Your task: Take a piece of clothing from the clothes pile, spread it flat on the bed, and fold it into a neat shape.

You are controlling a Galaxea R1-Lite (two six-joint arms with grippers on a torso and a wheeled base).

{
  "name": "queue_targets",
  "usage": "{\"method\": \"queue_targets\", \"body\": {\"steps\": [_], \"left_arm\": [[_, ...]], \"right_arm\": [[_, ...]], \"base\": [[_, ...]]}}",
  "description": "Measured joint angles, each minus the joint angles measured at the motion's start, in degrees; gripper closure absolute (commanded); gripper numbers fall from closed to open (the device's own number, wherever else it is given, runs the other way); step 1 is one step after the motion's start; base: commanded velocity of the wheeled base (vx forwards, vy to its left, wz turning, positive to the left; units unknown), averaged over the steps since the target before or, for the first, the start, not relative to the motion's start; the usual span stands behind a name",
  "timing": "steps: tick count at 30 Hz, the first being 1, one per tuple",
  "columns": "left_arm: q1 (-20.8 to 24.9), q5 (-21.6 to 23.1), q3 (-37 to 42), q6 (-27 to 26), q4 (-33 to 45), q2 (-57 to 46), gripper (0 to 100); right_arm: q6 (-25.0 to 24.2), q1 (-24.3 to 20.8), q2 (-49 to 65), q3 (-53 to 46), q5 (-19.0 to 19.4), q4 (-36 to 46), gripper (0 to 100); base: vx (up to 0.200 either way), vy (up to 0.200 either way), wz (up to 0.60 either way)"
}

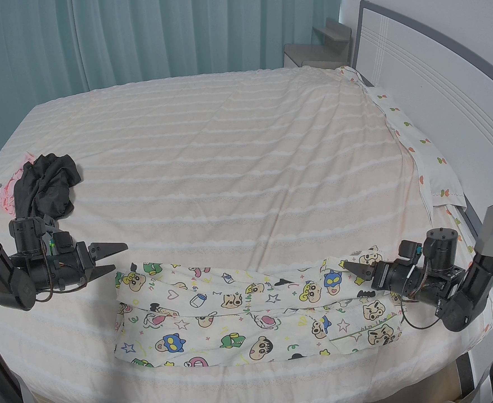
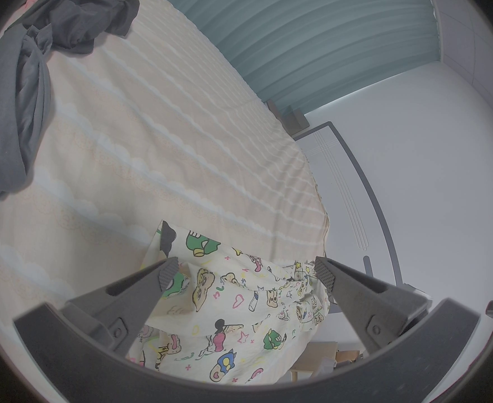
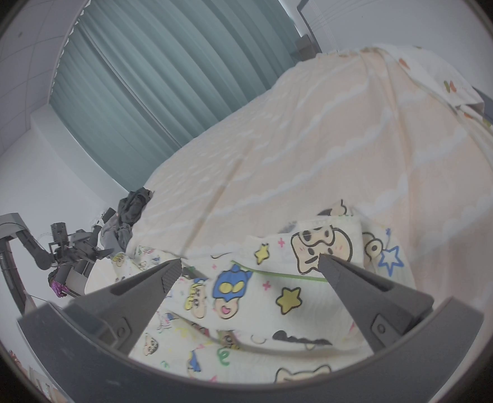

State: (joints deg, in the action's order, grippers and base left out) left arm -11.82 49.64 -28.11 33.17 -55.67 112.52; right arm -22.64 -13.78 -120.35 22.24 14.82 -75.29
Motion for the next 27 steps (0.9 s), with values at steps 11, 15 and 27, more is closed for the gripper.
{"method": "queue_targets", "body": {"steps": [11,15,27], "left_arm": [[3.6,-7.2,0.6,0.1,0.0,-2.8,0],[5.5,-7.9,1.7,0.1,0.0,-5.0,0],[10.4,-10.8,4.4,0.0,0.0,-9.5,0]], "right_arm": [[-4.8,-0.2,14.0,-14.9,-0.2,-0.7,0],[-14.1,-0.1,18.5,-19.6,-0.6,-0.9,0],[-18.9,0.6,28.0,-21.2,-2.9,2.6,0]], "base": [[0.0,0.0,0.0],[-0.05,0.0,0.0],[-0.183,0.0,0.0]]}}
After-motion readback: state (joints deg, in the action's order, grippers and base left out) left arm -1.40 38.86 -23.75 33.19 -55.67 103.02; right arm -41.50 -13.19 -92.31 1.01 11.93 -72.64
